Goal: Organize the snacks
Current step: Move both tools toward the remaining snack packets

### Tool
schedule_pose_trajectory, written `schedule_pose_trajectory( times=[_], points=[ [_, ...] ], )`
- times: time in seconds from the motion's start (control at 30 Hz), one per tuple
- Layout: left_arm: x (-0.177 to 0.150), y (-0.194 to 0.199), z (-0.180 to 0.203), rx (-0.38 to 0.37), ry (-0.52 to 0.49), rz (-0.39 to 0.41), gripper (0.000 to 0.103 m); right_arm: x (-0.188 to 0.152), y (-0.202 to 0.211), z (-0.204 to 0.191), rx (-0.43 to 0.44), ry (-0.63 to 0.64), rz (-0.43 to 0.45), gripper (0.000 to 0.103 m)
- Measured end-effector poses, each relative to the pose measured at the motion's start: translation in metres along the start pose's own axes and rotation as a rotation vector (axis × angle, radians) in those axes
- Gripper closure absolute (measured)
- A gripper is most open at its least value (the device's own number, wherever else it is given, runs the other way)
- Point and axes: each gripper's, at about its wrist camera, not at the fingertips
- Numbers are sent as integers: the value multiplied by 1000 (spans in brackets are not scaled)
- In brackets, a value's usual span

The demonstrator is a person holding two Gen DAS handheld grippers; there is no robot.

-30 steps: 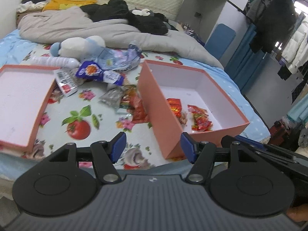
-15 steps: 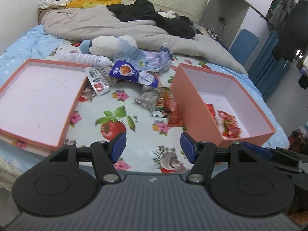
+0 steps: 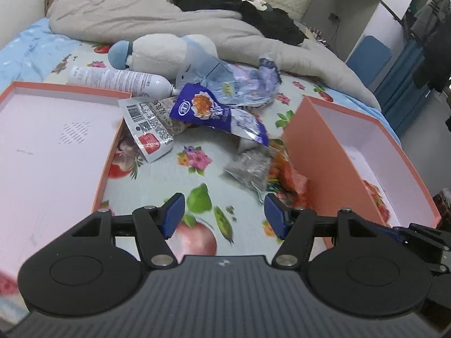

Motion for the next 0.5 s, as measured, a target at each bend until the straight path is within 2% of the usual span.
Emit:
schedule_pose_trajectory(
  times=[0.23, 0.5],
  points=[
    [9, -56, -21, -16, 30, -38, 35, 2, -44, -1, -23, 25, -44, 68],
    [15, -98, -19, -59, 10, -65, 35, -1, -79, 0, -63, 72, -73, 69]
  ],
)
Point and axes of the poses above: each gripper's, at about its wrist camera, not at the fingertips, and y roughly against the way its jaws point, z to its right, x to its top, and after that the axes turned 7 degrees about z, right-handed
